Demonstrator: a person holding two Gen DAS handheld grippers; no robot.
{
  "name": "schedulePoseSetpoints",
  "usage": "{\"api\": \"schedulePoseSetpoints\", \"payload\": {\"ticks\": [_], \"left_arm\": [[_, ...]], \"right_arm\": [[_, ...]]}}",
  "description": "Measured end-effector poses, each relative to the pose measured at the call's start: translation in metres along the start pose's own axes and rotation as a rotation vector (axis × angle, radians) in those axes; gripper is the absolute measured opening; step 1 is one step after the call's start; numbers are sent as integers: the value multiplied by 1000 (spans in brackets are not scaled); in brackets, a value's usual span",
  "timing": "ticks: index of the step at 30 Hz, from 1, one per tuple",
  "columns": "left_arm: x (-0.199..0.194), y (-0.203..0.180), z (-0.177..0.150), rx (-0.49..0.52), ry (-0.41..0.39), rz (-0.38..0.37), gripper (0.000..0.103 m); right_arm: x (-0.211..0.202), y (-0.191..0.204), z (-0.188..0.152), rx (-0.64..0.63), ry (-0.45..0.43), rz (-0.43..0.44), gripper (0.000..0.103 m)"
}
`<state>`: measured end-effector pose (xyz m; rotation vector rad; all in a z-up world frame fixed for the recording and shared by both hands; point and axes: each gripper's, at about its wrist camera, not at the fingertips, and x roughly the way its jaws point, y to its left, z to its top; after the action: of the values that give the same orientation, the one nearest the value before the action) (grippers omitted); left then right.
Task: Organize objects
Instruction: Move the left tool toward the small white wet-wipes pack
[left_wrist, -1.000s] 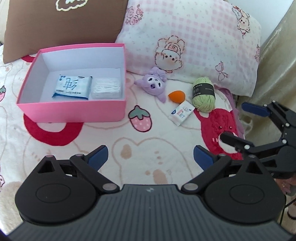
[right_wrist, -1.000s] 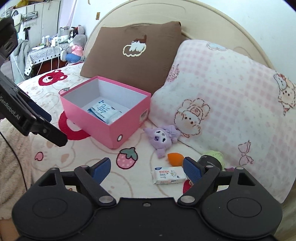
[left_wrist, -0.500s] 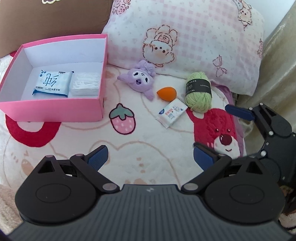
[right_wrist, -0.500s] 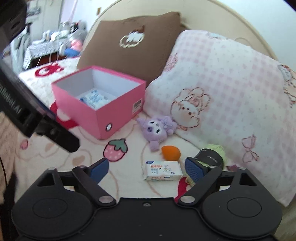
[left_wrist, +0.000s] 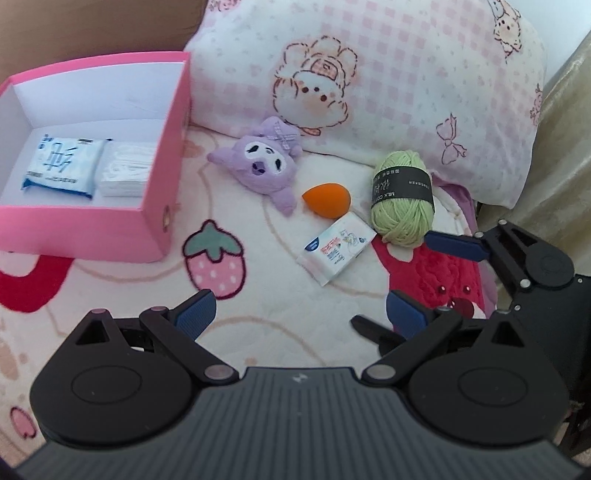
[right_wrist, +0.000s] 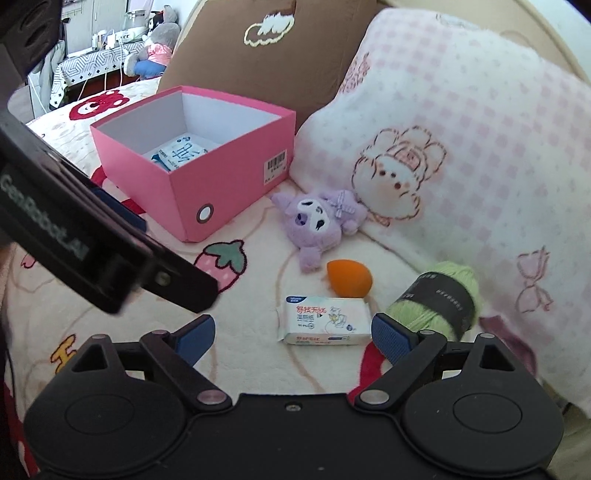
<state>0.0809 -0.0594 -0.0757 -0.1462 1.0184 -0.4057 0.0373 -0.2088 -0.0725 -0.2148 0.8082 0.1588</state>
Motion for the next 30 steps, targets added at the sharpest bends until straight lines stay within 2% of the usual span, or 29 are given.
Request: {"api": "schedulePoseSetpoints", "payload": {"ticks": [5,9,13,15,25,28,30], "left_arm": [[22,-2,2,-2,12,-28,100],[41,-1,1,-43,2,-56,99],[57,2,-3,-81,-26,-40,99],[64,4,-5,-93,-37,-49,99],[94,22,-11,-148,-31,-110,92],[101,21,-14,-117,-38,-81,92],[104,22,-16,-113,-39,-87,92]], "right_arm": [[17,-7,-5,58,16,23,94],[28,-13,-12,115,15,22,94],[43,-19,-21,180,44,60,94],[50,-18,-26,170,66,46,94],[74,-20,-28,174,67,-53,94],[81,-21,-29,180,90,-49,94],[88,-18,-33,161,116,-55,94]]}}
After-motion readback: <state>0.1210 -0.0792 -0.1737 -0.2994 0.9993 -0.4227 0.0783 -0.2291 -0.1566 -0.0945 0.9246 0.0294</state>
